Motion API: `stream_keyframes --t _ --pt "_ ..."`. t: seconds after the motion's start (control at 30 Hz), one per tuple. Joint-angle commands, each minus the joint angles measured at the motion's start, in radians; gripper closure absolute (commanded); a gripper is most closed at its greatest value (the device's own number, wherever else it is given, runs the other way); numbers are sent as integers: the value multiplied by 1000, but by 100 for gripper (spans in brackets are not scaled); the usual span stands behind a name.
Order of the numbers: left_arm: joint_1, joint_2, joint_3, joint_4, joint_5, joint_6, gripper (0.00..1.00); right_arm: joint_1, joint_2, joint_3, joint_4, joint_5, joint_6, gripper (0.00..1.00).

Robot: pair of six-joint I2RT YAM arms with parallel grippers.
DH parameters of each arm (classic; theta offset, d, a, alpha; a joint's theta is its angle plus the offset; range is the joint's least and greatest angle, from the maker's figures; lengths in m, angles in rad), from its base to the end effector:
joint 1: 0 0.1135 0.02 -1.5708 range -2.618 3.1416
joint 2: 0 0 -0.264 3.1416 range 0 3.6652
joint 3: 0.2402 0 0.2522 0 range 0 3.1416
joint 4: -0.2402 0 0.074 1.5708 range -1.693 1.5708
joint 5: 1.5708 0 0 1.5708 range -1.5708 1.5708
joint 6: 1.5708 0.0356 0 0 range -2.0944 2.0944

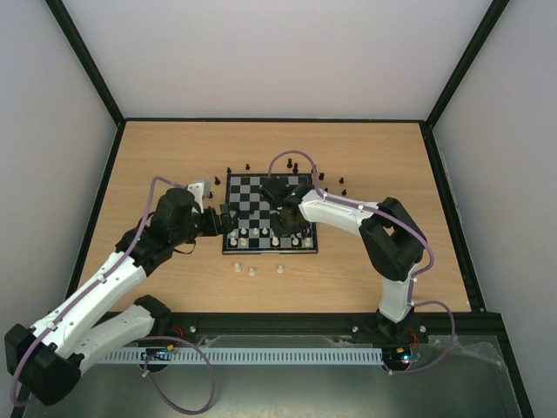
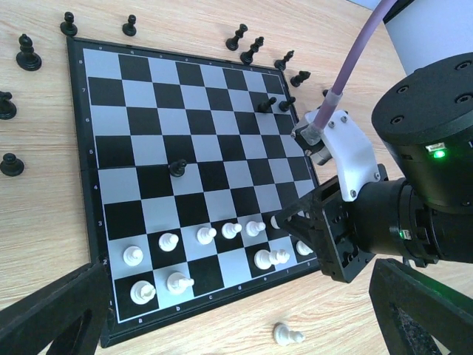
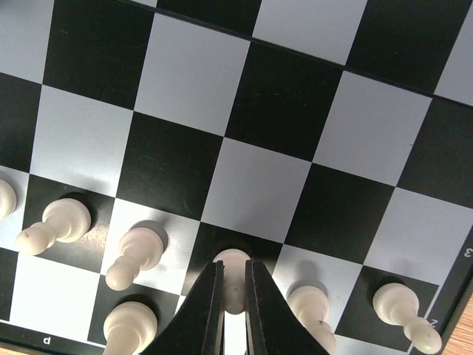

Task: Set up the chess pieces on the board
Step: Place the chess piece on the chessboard.

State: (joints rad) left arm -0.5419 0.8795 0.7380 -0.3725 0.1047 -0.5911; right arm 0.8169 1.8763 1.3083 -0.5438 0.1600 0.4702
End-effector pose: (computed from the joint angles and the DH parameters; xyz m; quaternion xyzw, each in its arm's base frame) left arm 0.1677 -0.1053 0.2880 0.0052 0.8628 -0.3083 0.4006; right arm 0.2687 0.2779 0.1862 -0.1495 0.9593 0.0738 0.2281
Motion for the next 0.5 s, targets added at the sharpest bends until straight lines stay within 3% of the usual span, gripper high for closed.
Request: stream_keyframes --t 0.0,0.47 --pt "7 6 -13 16 9 -4 1 7 24 -11 -16 -5 -15 96" --pt "7 7 -9 16 13 -6 1 9 -11 9 -37 -22 -21 79"
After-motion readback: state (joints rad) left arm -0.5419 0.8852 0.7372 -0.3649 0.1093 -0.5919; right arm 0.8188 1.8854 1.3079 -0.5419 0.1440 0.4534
